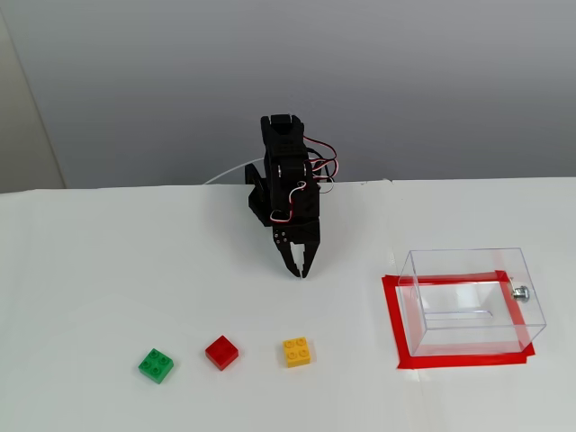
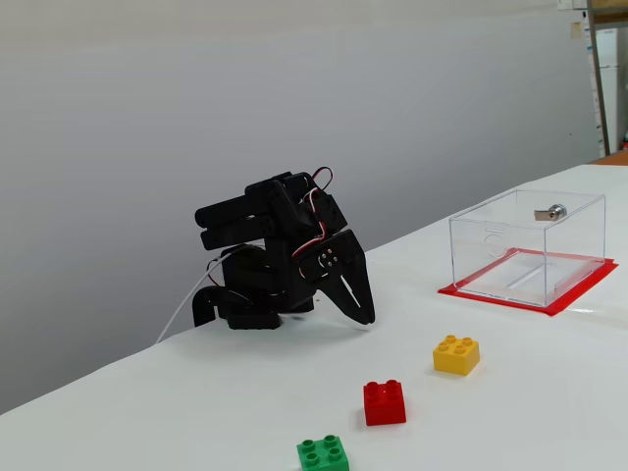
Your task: Pick the red lego brick and place it into the transparent box
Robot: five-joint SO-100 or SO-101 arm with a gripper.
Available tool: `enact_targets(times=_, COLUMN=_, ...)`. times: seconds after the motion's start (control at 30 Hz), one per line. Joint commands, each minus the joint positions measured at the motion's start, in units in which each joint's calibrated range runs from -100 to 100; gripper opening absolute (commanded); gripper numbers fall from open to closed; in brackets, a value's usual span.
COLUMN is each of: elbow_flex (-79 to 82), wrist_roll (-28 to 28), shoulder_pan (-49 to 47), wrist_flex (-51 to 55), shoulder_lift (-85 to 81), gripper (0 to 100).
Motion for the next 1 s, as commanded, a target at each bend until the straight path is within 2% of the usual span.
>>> enact_targets(times=0.0, elbow_flex=-1.1, wrist_roll=0.2, shoulder_pan=0.2, wrist_flex=0.3, shoulder_lift=-0.5, gripper=2)
enact_targets(times=0.4, elbow_flex=-1.3, wrist_roll=-0.2, shoulder_pan=-0.4, wrist_flex=-0.4, shoulder_lift=-0.4, gripper=2)
enact_targets(times=0.6, elbow_flex=-7.6, wrist_roll=-0.3, shoulder_pan=4.2, wrist_flex=-0.6, shoulder_lift=0.9, gripper=2)
enact_targets(times=0.97, elbow_flex=-23.4, wrist_roll=0.2, shoulder_pan=13.8, wrist_flex=-12.5, shoulder_lift=22.5, gripper=2)
